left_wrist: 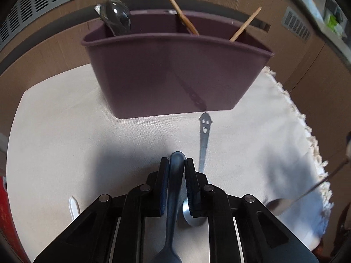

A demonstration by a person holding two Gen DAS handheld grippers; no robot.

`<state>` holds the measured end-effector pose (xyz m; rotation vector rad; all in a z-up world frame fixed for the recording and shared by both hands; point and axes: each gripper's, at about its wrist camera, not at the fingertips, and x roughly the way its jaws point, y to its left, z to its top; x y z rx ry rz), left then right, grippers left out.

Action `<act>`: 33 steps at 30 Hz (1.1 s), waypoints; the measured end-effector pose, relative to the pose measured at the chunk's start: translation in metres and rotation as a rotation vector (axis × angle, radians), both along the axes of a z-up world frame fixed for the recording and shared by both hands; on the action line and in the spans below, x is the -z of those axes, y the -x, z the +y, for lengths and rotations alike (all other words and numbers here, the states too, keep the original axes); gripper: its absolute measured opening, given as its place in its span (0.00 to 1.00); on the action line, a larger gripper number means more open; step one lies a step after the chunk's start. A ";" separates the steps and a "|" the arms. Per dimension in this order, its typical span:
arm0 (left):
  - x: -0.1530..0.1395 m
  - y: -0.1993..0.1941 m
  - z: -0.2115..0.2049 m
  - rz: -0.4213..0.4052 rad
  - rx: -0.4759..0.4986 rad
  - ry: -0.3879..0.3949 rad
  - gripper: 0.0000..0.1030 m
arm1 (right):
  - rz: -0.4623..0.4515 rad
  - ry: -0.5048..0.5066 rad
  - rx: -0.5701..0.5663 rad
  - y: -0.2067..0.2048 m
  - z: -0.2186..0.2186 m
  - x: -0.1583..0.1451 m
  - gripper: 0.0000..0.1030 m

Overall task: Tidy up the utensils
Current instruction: 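Grasp the light blue plastic spoon by its handle with the left tool, then lift the ball-end spoon with the right tool while the left tool lifts the blue spoon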

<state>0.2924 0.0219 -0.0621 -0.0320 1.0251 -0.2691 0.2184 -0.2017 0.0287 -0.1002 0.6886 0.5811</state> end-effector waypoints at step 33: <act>-0.141 0.130 0.040 -0.424 -0.028 0.227 0.05 | -0.060 0.146 0.008 0.034 0.038 -0.044 0.20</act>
